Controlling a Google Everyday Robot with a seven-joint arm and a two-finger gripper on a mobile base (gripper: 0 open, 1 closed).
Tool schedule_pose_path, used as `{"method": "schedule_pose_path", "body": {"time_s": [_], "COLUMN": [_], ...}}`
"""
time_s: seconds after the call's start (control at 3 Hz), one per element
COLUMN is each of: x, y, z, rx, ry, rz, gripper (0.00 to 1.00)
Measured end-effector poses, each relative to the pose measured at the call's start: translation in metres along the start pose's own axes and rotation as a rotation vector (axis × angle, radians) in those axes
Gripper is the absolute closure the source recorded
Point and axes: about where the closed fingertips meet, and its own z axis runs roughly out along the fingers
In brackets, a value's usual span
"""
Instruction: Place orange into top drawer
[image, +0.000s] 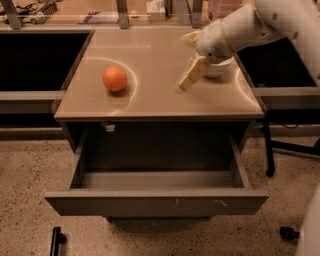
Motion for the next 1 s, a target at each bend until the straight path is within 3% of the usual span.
{"method": "schedule_pose_path", "body": {"time_s": [0.33, 0.67, 1.0], "x": [-0.028, -0.049, -0.057], "y": [-0.007, -0.013, -0.023], "z": [0.051, 0.090, 0.117], "rx": [-0.088, -0.152, -0.167], "ry": [-0.081, -0.104, -0.101], "rz": [-0.027, -0.061, -0.087], "gripper": [0.00, 0.00, 0.00]}}
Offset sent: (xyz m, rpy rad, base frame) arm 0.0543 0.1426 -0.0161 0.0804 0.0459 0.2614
